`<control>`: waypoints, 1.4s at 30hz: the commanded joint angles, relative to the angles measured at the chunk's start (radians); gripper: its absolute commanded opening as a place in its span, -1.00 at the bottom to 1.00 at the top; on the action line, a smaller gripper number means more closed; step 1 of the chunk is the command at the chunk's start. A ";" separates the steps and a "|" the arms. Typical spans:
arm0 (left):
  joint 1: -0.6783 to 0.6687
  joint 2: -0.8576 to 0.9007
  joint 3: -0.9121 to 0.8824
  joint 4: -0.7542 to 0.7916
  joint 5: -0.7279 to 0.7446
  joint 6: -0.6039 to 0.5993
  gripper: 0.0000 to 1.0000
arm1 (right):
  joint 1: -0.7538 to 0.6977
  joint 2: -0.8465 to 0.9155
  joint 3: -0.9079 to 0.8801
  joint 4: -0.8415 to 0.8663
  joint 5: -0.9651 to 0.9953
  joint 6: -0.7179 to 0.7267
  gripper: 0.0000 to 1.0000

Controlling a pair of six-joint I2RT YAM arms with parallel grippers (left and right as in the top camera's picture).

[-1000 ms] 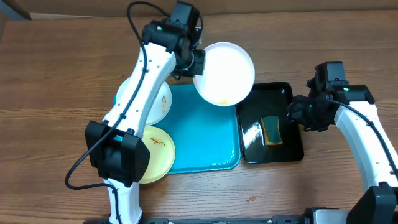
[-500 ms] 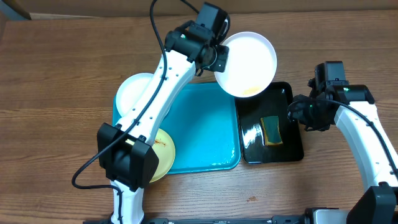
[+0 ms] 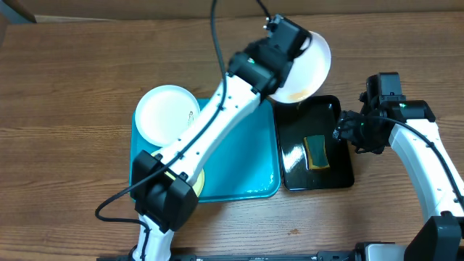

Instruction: Clean dirty plates on tray and stack at the side

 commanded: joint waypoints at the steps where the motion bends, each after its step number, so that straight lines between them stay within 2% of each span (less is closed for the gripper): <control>1: -0.037 0.011 0.026 0.018 -0.210 0.052 -0.92 | -0.003 0.006 -0.005 0.004 0.009 -0.003 0.54; 5: -0.086 0.011 0.026 0.021 -0.329 0.067 -0.92 | -0.003 0.006 -0.005 0.004 0.005 -0.003 0.64; 12: -0.163 0.011 0.026 0.001 -0.498 0.062 -0.92 | -0.003 0.006 -0.005 0.000 0.005 -0.003 1.00; 20: -0.233 0.011 0.026 -0.001 -0.672 0.030 -0.92 | -0.003 0.006 -0.005 0.000 0.005 -0.003 1.00; 27: -0.236 0.011 0.026 -0.017 -0.672 0.011 -0.92 | -0.003 0.006 -0.005 0.000 0.005 -0.003 1.00; 34: -0.236 0.011 0.026 -0.052 -0.657 -0.063 -0.92 | -0.003 0.006 -0.005 0.001 0.005 -0.003 1.00; 38: -0.236 0.011 0.026 -0.065 -0.554 -0.067 -0.92 | -0.003 0.006 -0.005 0.001 0.005 -0.003 1.00; 42: -0.217 0.011 0.026 -0.085 -0.460 -0.135 -0.92 | -0.003 0.006 -0.005 0.001 0.005 -0.003 1.00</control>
